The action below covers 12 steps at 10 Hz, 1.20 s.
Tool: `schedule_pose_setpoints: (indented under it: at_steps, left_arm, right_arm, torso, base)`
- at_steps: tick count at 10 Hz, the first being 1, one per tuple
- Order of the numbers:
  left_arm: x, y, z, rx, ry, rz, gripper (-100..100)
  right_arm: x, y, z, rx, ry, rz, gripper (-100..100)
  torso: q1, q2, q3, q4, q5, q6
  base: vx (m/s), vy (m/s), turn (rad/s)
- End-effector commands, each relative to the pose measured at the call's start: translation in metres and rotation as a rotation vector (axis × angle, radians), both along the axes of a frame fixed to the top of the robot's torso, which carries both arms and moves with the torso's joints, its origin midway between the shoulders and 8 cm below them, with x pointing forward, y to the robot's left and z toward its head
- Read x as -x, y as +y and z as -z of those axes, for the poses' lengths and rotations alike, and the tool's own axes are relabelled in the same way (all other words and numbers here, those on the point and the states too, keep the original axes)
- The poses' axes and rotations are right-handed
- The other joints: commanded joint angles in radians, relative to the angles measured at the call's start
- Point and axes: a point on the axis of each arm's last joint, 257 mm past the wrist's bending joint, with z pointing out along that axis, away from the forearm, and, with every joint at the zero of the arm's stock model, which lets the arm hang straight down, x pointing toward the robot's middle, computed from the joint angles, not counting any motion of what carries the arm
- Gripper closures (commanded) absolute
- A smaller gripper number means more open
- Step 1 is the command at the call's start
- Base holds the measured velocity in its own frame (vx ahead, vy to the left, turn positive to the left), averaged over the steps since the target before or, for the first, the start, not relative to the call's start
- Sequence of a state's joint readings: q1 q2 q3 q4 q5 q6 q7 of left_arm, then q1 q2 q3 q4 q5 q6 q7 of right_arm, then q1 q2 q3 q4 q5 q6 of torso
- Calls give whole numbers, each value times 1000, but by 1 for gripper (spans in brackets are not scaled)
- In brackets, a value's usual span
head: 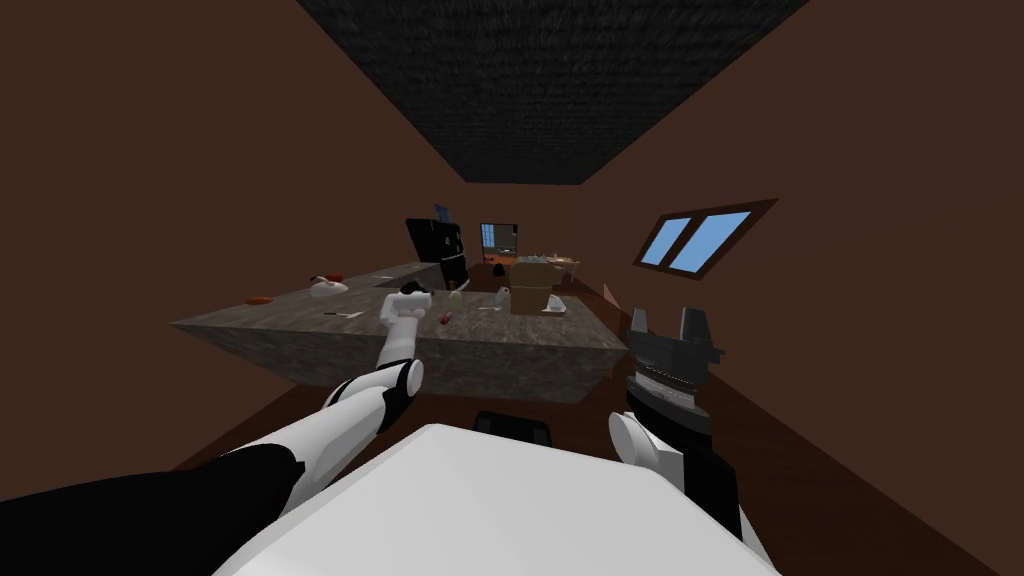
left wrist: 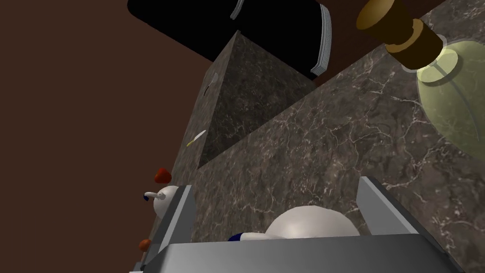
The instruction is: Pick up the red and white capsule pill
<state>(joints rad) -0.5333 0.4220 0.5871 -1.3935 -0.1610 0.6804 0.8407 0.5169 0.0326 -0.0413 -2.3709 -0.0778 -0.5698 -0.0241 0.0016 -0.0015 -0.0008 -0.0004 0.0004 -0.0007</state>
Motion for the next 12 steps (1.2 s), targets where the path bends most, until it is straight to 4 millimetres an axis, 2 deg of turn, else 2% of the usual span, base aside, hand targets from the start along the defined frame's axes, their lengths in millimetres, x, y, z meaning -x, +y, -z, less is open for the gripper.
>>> schedule_pose_setpoints:
  at_steps: [1, 3, 4, 5, 6, 8, 9, 10, 11, 12]
  left_arm:
    - [-2, 1, 23, 68, 47, -18, -100]
    - [-7, -2, 32, 139, 66, -38, -100]
    - [-5, -2, 47, 161, 103, -45, -100]
    - [-5, -2, 47, 163, 105, -46, -100]
    - [-11, -8, 61, 229, 130, -61, -100]
    - [-7, -9, 69, 247, 159, -69, -100]
    - [-12, -17, 82, 307, 186, -82, -100]
    - [-8, -18, 91, 324, 213, -89, -100]
    - [-14, -28, 94, 368, 225, -98, -100]
    - [-8, -31, 111, 394, 273, -108, -100]
  right_arm:
    - [0, 0, 0, 0, 0, 0, 0]
    - [0, 0, 0, 0, 0, 0, 0]
    - [0, 0, 0, 0, 0, 0, 0]
    - [0, 0, 0, 0, 0, 0, 0]
    - [0, 0, 0, 0, 0, 0, 0]
    - [0, 0, 0, 0, 0, 0, 0]
    - [0, 0, 0, 0, 0, 0, 0]
    - [0, 0, 0, 0, 0, 0, 0]
    - [0, 0, 0, 0, 0, 0, 0]
    - [0, 0, 0, 0, 0, 0, 0]
  torso:
    - [0, 0, 0, 0, 0, 0]
    - [0, 1, 0, 0, 0, 0]
    - [0, 0, 0, 0, 0, 0]
    - [0, 0, 0, 0, 0, 0]
    - [0, 1, 0, 0, 0, 0]
    - [0, 0, 0, 0, 0, 0]
    - [0, 1, 0, 0, 0, 0]
    - [1, 0, 0, 0, 0, 0]
    - [1, 0, 0, 0, 0, 0]
    - [1, -1, -1, 0, 0, 0]
  base:
    - [22, 20, -17]
    - [16, 12, -4]
    - [24, 20, -18]
    - [12, 11, -2]
    - [25, 21, -4]
    - [22, 18, -7]
    - [29, 33, 3]
    - [30, 33, -8]
    - [48, 42, 3]
    - [38, 40, -3]
